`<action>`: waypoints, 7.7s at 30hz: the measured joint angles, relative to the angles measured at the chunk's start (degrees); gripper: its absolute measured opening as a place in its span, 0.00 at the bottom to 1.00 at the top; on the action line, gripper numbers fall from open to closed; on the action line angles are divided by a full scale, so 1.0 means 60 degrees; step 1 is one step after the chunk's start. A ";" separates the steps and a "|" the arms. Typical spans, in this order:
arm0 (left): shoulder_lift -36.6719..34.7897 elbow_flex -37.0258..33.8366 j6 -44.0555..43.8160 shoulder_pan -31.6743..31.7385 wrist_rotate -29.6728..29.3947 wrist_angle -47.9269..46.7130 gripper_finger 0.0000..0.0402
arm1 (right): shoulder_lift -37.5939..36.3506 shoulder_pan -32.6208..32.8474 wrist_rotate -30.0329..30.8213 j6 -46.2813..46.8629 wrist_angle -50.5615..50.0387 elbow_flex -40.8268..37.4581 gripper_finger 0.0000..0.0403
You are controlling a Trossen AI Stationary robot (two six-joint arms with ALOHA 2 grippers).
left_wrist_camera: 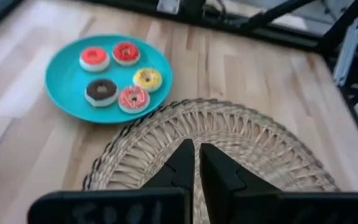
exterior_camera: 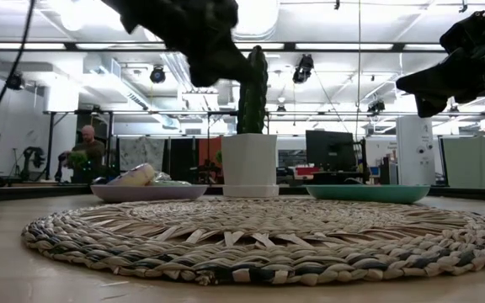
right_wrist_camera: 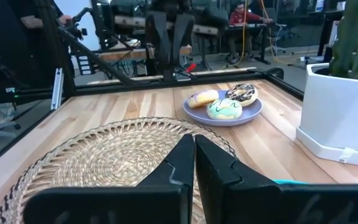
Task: Pick & Place donuts
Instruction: Return to Home Position
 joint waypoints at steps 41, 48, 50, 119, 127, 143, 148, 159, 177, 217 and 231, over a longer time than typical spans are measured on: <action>-0.2264 -0.1217 -0.0648 0.0058 0.0004 0.2508 0.00 | 0.0058 -0.0001 0.0006 0.0001 -0.0001 0.0002 0.02; -0.2266 -0.1273 -0.0882 0.0061 0.0004 0.2586 0.00 | 0.0058 -0.0001 0.0004 0.0001 -0.0001 0.0002 0.02; -0.2327 -0.1325 -0.0879 0.0058 0.0007 0.2579 0.00 | 0.0058 -0.0001 0.0002 0.0001 -0.0001 0.0002 0.02; -1.3350 -0.9682 -0.1140 -0.0335 0.0015 0.2080 0.00 | 0.0058 -0.0001 0.0004 0.0001 0.0001 0.0000 0.02; -1.3801 -0.9894 -0.1097 -0.0331 0.0015 0.1745 0.00 | 0.0058 -0.0001 0.0004 0.0001 0.0001 0.0001 0.02; -1.4282 -1.0054 -0.0690 -0.0331 -0.0284 0.1056 0.00 | 0.0055 -0.0001 0.0002 0.0001 -0.0001 0.0002 0.02; -1.4285 -1.0054 -0.0463 -0.0331 -0.0356 0.0981 0.00 | 0.0055 -0.0001 0.0004 0.0001 0.0001 0.0002 0.02; -1.4285 -1.0065 -0.0423 -0.0331 -0.0423 0.0992 0.00 | 0.0055 -0.0001 0.0005 0.0001 -0.0001 0.0002 0.02; -1.4285 -1.0076 -0.0430 -0.0324 -0.0414 0.1053 0.00 | 0.0055 -0.0001 0.0006 0.0001 -0.0001 0.0002 0.02; -1.4285 -1.0081 -0.0434 -0.0324 -0.0408 0.1067 0.00 | 0.0055 -0.0001 0.0004 0.0001 0.0000 0.0002 0.02; -1.4285 -1.0081 -0.0434 -0.0328 -0.0414 0.1060 0.00 | 0.0055 -0.0001 0.0004 0.0001 0.0002 0.0001 0.02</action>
